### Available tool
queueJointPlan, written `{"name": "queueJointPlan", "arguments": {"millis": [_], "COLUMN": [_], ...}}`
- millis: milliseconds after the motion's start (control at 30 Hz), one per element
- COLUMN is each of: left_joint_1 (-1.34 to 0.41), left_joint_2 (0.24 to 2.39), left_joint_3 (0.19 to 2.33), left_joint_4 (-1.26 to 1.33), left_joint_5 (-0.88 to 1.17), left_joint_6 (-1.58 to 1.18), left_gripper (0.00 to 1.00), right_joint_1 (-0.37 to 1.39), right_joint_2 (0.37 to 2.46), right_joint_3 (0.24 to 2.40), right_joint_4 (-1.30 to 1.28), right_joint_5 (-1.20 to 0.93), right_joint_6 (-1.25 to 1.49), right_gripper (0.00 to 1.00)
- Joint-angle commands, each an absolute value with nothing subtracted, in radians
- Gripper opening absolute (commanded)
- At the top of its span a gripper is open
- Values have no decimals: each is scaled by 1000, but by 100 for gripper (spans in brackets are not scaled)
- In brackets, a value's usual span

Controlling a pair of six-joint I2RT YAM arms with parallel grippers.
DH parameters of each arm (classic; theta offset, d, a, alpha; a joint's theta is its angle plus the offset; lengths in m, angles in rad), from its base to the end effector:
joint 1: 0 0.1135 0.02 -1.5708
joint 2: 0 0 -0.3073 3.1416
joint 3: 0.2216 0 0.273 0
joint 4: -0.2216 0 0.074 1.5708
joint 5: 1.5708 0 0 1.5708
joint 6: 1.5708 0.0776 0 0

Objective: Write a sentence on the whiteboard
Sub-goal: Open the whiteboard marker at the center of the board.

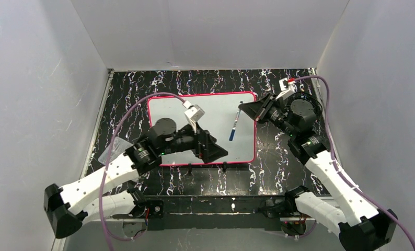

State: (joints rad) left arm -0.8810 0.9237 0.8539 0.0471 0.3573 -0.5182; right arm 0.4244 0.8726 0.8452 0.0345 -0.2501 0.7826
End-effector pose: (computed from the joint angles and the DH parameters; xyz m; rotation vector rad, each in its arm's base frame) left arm 0.1390 -0.2111 0.3966 0.6175 1.6601 -1.3389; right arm 0.2104 0.1161 0.4026 0.0894 1.6800 1.1267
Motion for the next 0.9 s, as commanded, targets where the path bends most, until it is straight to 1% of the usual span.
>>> {"name": "queueJointPlan", "arguments": {"millis": [0, 133, 200, 233, 300, 433, 467, 533, 567, 667, 733, 767, 800, 867], "left_joint_1": [-930, -931, -932, -931, -932, -931, -932, -931, -931, -930, -930, -930, -930, -930], "left_joint_2": [992, 1021, 1044, 1055, 1071, 1068, 1063, 1054, 1049, 1024, 1009, 1003, 996, 988], "left_joint_3": [909, 902, 905, 909, 916, 908, 903, 890, 883, 877, 898, 913, 930, 965], "left_joint_4": [150, 152, 154, 155, 155, 155, 155, 154, 151, 79, -29, -88, -152, -266], "left_joint_5": [283, 229, 231, 239, 245, 229, 226, 229, 235, 246, 250, 261, 279, 338], "left_joint_6": [-555, -565, -582, -587, -593, -585, -583, -575, -565, -508, -427, -367, -312, -188], "left_gripper": [97, 96, 89, 84, 68, 29, 17, 4, 0, 0, 0, 0, 0, 0], "right_joint_1": [516, 586, 610, 620, 633, 643, 643, 643, 643, 643, 642, 641, 640, 639], "right_joint_2": [911, 930, 938, 945, 956, 962, 960, 955, 952, 938, 932, 931, 936, 957], "right_joint_3": [869, 874, 872, 875, 877, 873, 872, 877, 884, 915, 952, 977, 1002, 1064], "right_joint_4": [225, 265, 292, 297, 302, 306, 303, 277, 247, 147, 39, -27, -86, -204], "right_joint_5": [-278, -259, -259, -258, -256, -245, -240, -225, -213, -174, -143, -138, -137, -149], "right_joint_6": [802, 797, 798, 796, 793, 788, 784, 771, 761, 719, 673, 645, 617, 559], "right_gripper": [1, 1, 1, 1, 1, 1, 1, 1, 3, 20, 43, 51, 59, 70]}}
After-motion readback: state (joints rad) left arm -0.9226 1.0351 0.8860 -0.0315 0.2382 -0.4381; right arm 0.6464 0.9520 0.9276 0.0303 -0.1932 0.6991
